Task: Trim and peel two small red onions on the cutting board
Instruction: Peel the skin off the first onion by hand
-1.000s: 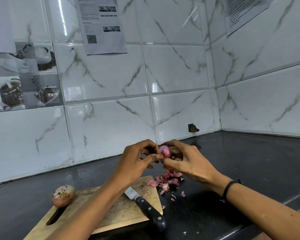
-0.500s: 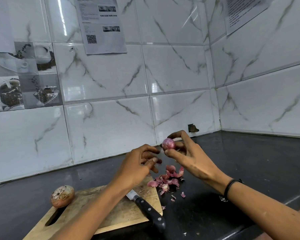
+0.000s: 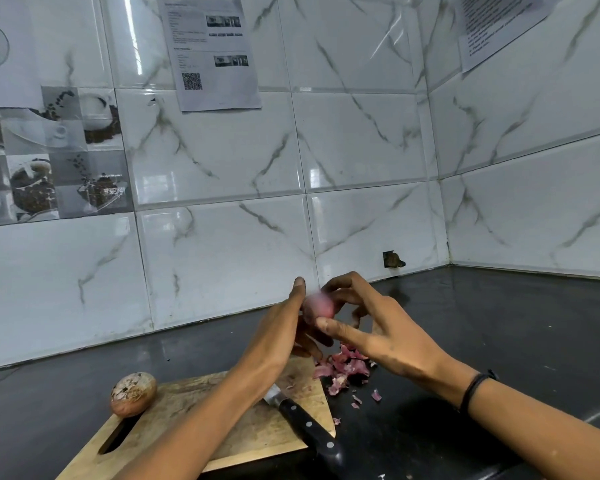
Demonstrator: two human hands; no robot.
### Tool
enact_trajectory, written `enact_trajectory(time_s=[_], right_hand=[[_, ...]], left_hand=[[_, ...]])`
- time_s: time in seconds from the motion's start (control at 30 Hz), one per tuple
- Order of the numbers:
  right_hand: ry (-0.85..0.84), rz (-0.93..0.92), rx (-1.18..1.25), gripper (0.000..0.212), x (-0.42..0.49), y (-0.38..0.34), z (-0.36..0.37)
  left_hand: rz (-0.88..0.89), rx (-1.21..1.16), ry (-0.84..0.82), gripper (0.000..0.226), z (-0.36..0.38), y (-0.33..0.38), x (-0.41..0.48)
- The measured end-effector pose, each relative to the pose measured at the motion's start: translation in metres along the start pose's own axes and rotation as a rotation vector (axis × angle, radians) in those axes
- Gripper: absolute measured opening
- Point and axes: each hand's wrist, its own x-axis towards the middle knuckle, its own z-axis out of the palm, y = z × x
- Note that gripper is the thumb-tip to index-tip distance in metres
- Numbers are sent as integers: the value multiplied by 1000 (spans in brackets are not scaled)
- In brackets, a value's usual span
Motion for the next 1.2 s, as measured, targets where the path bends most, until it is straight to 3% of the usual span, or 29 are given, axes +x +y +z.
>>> enact_trajectory(time_s=[0.27, 0.4, 0.8, 1.2], right_hand=[[78, -155, -141, 46, 2, -6, 5], [57, -194, -131, 57, 2, -8, 8], [-2, -140, 82, 51, 1, -13, 12], [-19, -162, 46, 39, 0, -13, 12]], left_hand=[[2, -112, 42, 43, 3, 4, -3], [-29, -50, 45, 49, 2, 7, -8], [1, -28, -30, 49, 9, 10, -13], [-54, -31, -56, 62, 6, 5, -11]])
